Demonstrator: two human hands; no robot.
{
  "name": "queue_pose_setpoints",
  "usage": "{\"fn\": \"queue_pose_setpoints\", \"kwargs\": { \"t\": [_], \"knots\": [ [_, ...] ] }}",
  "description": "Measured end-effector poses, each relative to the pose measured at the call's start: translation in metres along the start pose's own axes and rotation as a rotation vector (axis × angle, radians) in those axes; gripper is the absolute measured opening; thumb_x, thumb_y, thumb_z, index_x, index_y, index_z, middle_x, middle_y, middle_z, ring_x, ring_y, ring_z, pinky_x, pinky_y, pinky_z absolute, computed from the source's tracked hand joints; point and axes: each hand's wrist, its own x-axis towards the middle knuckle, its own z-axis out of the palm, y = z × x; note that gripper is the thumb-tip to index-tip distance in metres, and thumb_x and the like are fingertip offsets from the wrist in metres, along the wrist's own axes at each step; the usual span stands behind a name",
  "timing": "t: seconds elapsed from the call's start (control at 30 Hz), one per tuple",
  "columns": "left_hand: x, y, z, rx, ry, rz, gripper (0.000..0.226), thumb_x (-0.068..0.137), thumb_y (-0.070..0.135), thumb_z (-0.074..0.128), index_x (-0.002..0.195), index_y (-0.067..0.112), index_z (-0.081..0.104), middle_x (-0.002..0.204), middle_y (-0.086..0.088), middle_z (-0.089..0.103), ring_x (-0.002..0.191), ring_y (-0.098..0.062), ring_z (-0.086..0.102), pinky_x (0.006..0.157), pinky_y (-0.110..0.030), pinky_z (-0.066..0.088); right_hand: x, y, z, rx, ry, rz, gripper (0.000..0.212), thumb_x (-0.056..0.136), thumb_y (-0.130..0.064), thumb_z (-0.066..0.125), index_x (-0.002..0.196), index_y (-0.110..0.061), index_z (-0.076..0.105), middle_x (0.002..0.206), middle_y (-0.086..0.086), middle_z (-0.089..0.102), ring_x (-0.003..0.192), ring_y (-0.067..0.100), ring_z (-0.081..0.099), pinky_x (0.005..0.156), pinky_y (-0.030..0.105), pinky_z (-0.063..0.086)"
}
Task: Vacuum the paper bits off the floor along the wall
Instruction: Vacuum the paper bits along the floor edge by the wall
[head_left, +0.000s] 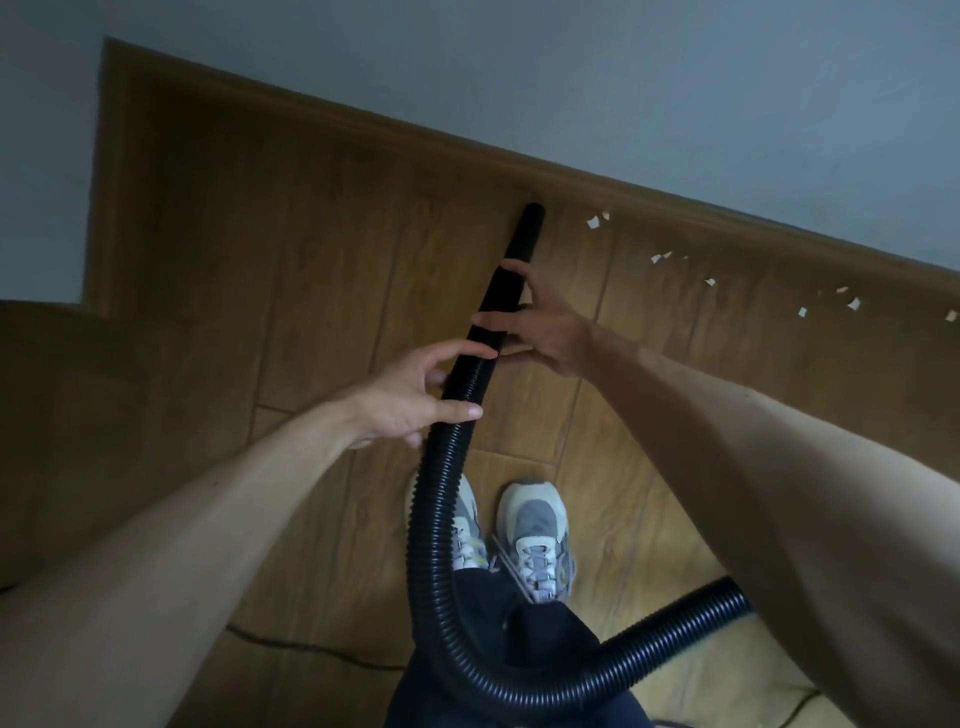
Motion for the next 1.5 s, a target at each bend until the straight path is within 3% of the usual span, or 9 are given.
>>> {"fn": "queue_pose_setpoints", "kwargs": {
  "t": [0.1, 0.33, 0.53, 0.63, 0.8, 0.93, 1.03, 1.27, 1.5],
  "knots": [
    [-0.002, -0.007, 0.000, -0.023, -0.013, 0.017, 0.060, 0.085, 0.008, 0.073, 0.128, 0.046, 0.053, 0.128, -0.002, 0.056, 0.107, -0.021, 0.065, 0.067, -0.045, 0.062, -0.001, 0.006, 0.003, -0.018, 0.016, -0.025, 0.084, 0.082, -0.008, 0.077, 0.144, -0.039, 0.030, 0.121, 0.012, 0.059, 0.091, 0.025, 0.073, 0.072, 0.037, 0.061],
    [-0.003, -0.015, 0.005, -0.060, -0.058, 0.034, 0.066, 0.082, 0.006, 0.077, 0.128, 0.045, 0.053, 0.128, -0.006, 0.057, 0.079, -0.016, 0.070, 0.053, -0.027, 0.054, -0.001, 0.020, 0.003, -0.025, 0.068, -0.066, 0.078, 0.082, -0.007, 0.077, 0.141, -0.038, 0.034, 0.116, 0.010, 0.059, 0.088, 0.024, 0.072, 0.077, 0.044, 0.061],
    [0.009, -0.012, 0.012, -0.026, -0.055, 0.023, 0.066, 0.081, 0.006, 0.078, 0.128, 0.045, 0.053, 0.125, -0.005, 0.058, 0.086, -0.021, 0.072, 0.059, -0.036, 0.059, -0.001, 0.029, -0.008, 0.015, 0.096, -0.103, 0.077, 0.083, -0.004, 0.075, 0.141, -0.035, 0.035, 0.110, 0.007, 0.059, 0.084, 0.018, 0.070, 0.067, 0.033, 0.061],
    [0.014, -0.006, 0.023, -0.025, -0.042, 0.032, 0.067, 0.080, 0.004, 0.078, 0.127, 0.046, 0.053, 0.127, -0.005, 0.057, 0.081, -0.017, 0.072, 0.057, -0.033, 0.057, -0.004, 0.031, -0.020, 0.044, 0.100, -0.116, 0.077, 0.084, -0.003, 0.074, 0.142, -0.034, 0.035, 0.111, 0.011, 0.058, 0.081, 0.018, 0.071, 0.068, 0.034, 0.061],
    [0.024, 0.001, 0.041, -0.024, -0.089, -0.002, 0.070, 0.078, 0.003, 0.078, 0.128, 0.045, 0.053, 0.129, -0.004, 0.055, 0.092, -0.024, 0.071, 0.060, -0.036, 0.059, -0.011, 0.039, -0.042, 0.096, 0.077, -0.113, 0.078, 0.083, -0.002, 0.075, 0.143, -0.034, 0.036, 0.116, 0.014, 0.057, 0.097, 0.026, 0.067, 0.075, 0.040, 0.062],
    [0.023, 0.010, 0.046, 0.006, -0.177, -0.045, 0.079, 0.078, -0.002, 0.077, 0.134, 0.046, 0.047, 0.129, 0.003, 0.053, 0.084, -0.017, 0.073, 0.059, -0.032, 0.058, -0.017, 0.047, -0.055, 0.097, 0.047, -0.109, 0.076, 0.083, -0.005, 0.075, 0.141, -0.034, 0.037, 0.120, 0.015, 0.056, 0.101, 0.028, 0.066, 0.075, 0.037, 0.061],
    [0.023, 0.017, 0.048, 0.062, -0.209, -0.069, 0.086, 0.076, -0.002, 0.077, 0.135, 0.049, 0.043, 0.130, 0.007, 0.047, 0.087, -0.020, 0.072, 0.063, -0.033, 0.059, -0.018, 0.049, -0.061, 0.117, 0.042, -0.110, 0.074, 0.083, -0.005, 0.076, 0.140, -0.034, 0.039, 0.121, 0.015, 0.055, 0.101, 0.028, 0.066, 0.073, 0.035, 0.061],
    [0.023, 0.030, 0.050, 0.155, -0.206, -0.094, 0.093, 0.076, -0.003, 0.078, 0.138, 0.053, 0.037, 0.134, 0.009, 0.044, 0.072, -0.016, 0.071, 0.054, -0.026, 0.054, -0.015, 0.048, -0.069, 0.146, 0.022, -0.138, 0.076, 0.083, -0.004, 0.075, 0.142, -0.032, 0.037, 0.119, 0.016, 0.056, 0.091, 0.024, 0.070, 0.072, 0.034, 0.061],
    [0.032, 0.035, 0.067, 0.202, -0.162, -0.085, 0.095, 0.075, 0.000, 0.080, 0.140, 0.053, 0.035, 0.138, 0.010, 0.037, 0.075, -0.016, 0.074, 0.058, -0.028, 0.055, -0.016, 0.048, -0.085, 0.166, 0.017, -0.149, 0.075, 0.083, -0.004, 0.075, 0.142, -0.034, 0.038, 0.122, 0.017, 0.055, 0.098, 0.029, 0.068, 0.076, 0.039, 0.061]
  ]
}}
